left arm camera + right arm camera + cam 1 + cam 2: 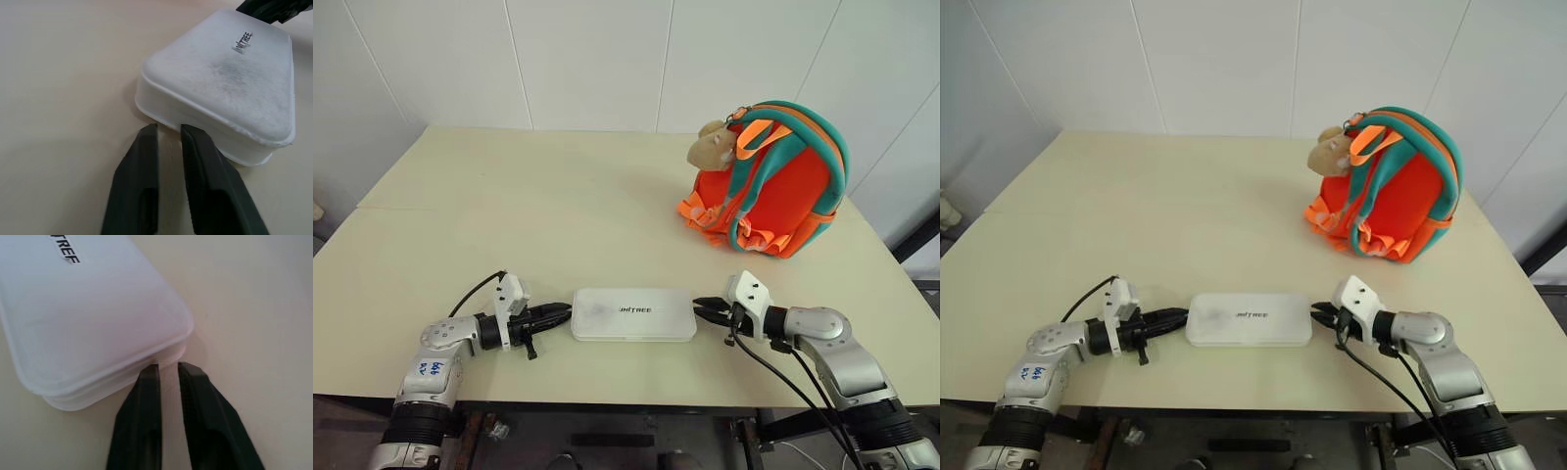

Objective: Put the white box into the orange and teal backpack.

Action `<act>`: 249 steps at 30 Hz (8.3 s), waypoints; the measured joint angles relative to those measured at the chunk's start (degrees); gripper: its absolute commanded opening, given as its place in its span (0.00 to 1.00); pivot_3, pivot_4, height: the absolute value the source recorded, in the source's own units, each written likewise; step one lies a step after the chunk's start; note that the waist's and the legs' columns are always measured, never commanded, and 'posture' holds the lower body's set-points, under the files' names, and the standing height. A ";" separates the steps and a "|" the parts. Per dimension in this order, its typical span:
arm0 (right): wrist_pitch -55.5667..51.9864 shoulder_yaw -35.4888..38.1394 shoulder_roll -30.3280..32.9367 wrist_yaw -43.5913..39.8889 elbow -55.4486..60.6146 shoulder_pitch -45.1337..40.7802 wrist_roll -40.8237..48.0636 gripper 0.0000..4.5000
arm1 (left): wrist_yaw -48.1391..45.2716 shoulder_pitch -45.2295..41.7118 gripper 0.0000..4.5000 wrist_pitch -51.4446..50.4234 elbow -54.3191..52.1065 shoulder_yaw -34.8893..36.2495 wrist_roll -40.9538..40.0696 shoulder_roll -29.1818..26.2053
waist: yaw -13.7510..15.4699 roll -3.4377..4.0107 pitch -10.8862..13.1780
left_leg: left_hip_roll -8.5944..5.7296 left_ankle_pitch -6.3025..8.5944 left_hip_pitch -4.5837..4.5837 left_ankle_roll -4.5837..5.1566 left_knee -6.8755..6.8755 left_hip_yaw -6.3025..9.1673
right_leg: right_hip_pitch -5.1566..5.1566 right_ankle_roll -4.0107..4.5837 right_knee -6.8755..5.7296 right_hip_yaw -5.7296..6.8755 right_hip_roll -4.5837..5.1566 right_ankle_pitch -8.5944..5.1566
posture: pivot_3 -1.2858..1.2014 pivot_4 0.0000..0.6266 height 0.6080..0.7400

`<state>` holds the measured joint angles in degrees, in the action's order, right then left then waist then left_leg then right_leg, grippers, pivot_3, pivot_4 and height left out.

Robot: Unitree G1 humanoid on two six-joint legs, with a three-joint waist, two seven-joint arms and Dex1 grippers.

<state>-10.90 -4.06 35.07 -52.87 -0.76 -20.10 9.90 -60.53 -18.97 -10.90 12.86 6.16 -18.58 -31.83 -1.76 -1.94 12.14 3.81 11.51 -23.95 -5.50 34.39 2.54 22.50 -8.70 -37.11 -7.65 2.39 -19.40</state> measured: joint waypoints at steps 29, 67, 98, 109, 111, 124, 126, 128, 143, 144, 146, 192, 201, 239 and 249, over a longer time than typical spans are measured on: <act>-29.40 -3.69 5.68 -4.47 12.16 -3.17 11.59 1.00 | 2.36 -15.98 0.99 -59.12 -0.10 -2.63 -17.91 -6.64 | -0.35 0.03 0.03 | -0.01 0.01 -0.11 0.01 -0.06 0.06 | 0.09 0.01 0.06 0.02 -0.01 -0.02 | 0.52 0.24 1.00; -22.84 2.91 6.23 1.12 11.98 2.84 9.03 1.00 | 10.66 -18.06 0.27 -81.46 3.68 2.45 -29.54 0.64 | -0.02 0.02 0.03 | -0.03 0.02 -0.13 -0.01 -0.01 0.11 | 0.06 -0.03 0.13 0.04 0.01 0.00 | 0.52 0.24 1.00; 15.12 11.81 -13.99 16.33 -59.92 -47.39 0.79 0.49 | 12.67 -8.90 0.27 -70.72 -5.82 14.96 -33.60 -5.06 | -3.40 0.11 0.08 | -0.01 -0.10 -0.15 -0.15 -0.42 -0.01 | 0.27 0.08 0.17 0.05 0.08 0.01 | 0.52 0.24 1.00; -3.02 10.82 -13.99 -15.15 -33.14 -43.95 17.10 0.01 | 13.82 -5.85 0.27 -67.16 -5.24 21.71 -33.73 -10.86 | -4.65 0.21 0.13 | 0.05 -0.14 -0.14 -0.24 -0.51 0.05 | 0.28 0.06 0.10 0.13 0.07 -0.01 | 0.52 0.24 1.00; -13.93 8.73 -12.28 -17.71 -23.30 -41.08 22.25 0.01 | 13.56 -5.09 0.27 -66.10 -4.95 22.33 -33.59 -12.06 | -4.43 0.23 0.15 | 0.05 -0.13 -0.17 -0.24 -0.54 0.07 | 0.30 0.08 0.11 0.15 0.07 -0.02 | 0.52 0.24 1.00; -55.21 5.55 4.52 -20.76 11.74 -25.08 49.56 0.01 | 12.46 -2.15 0.27 -61.95 -14.30 30.12 -39.67 -14.30 | -1.62 -0.04 0.15 | 0.00 0.02 -0.20 -0.09 -0.34 0.01 | 0.31 0.16 0.26 0.18 0.15 -0.11 | 0.52 0.24 1.00; -53.68 4.09 5.23 -21.54 11.37 -24.71 47.45 0.01 | 12.31 -2.10 0.27 -61.11 -17.99 31.74 -42.10 -14.28 | -1.58 -0.05 0.15 | 0.01 0.02 -0.20 -0.09 -0.34 0.01 | 0.31 0.16 0.26 0.19 0.14 -0.11 | 0.52 0.24 1.00; -51.86 2.67 5.33 -21.90 10.27 -24.14 45.35 0.01 | 12.28 -1.65 0.27 -60.32 -21.65 33.29 -44.54 -14.28 | -1.69 -0.04 0.15 | 0.01 0.04 -0.20 -0.09 -0.35 0.00 | 0.31 0.16 0.28 0.17 0.14 -0.11 | 0.52 0.24 1.00; -46.25 -0.94 2.78 -22.37 4.72 -23.71 38.95 0.01 | 9.98 2.49 0.27 -57.00 -27.22 39.60 -55.88 -23.16 | -1.82 -0.05 0.16 | 0.02 0.14 -0.21 -0.08 -0.37 -0.03 | 0.36 0.21 0.30 0.16 0.12 -0.18 | 0.52 0.24 1.00; -46.05 -1.07 2.66 -22.45 4.66 -23.73 38.81 0.01 | 9.03 3.38 0.27 -56.92 -27.75 40.13 -56.04 -23.89 | -1.87 -0.04 0.16 | 0.02 0.15 -0.21 -0.08 -0.38 -0.05 | 0.36 0.22 0.31 0.16 0.13 -0.19 | 0.52 0.24 1.00; -45.30 -1.36 2.28 -22.75 3.99 -23.87 38.28 0.01 | 7.59 5.20 0.27 -56.55 -28.26 40.41 -56.29 -24.51 | -1.84 -0.03 0.17 | 0.03 0.16 -0.20 -0.07 -0.40 -0.06 | 0.38 0.25 0.29 0.16 0.12 -0.21 | 0.52 0.24 1.00; -48.75 0.86 5.35 -25.62 5.65 -23.74 42.00 0.01 | -10.56 -1.96 0.27 -29.31 -14.35 19.53 -28.42 -29.93 | -1.48 -0.04 0.16 | 0.03 0.19 -0.21 -0.01 -0.33 -0.04 | 0.33 0.20 0.24 0.18 0.12 -0.24 | 0.52 0.24 1.00; -48.67 0.28 5.43 -26.53 4.76 -24.59 41.94 0.01 | -10.58 -10.48 0.27 -24.43 -15.86 5.42 -20.23 -26.61 | -0.90 -0.03 0.17 | 0.03 0.19 -0.24 0.00 -0.24 -0.04 | 0.30 0.17 0.23 0.18 0.10 -0.22 | 0.52 0.24 1.00; -46.43 0.55 2.01 -21.56 7.35 -22.44 41.12 0.00 | -10.67 -31.07 0.99 -24.64 -9.61 -10.82 -2.43 -16.73 | -1.00 0.05 0.19 | 0.02 0.21 -0.24 0.02 0.35 0.07 | 0.21 0.06 -0.29 0.11 0.00 -0.28 | 0.52 0.24 1.00; -45.71 0.66 1.90 -20.95 7.39 -21.71 41.11 0.00 | -12.03 -30.14 0.41 -17.86 -3.71 -4.72 -4.42 -15.31 | -1.25 0.05 0.19 | 0.02 0.21 -0.24 0.03 0.36 0.07 | 0.20 0.06 -0.30 0.12 0.00 -0.28 | 0.52 0.24 1.00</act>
<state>-56.61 -3.40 36.97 -73.82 6.63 -41.81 51.02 -72.56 -49.11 -28.76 9.15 1.44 -23.00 -47.14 -3.00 -1.89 12.33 3.83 11.72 -24.19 -5.47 34.75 2.61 22.70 -8.64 -37.41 -7.53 2.40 -19.68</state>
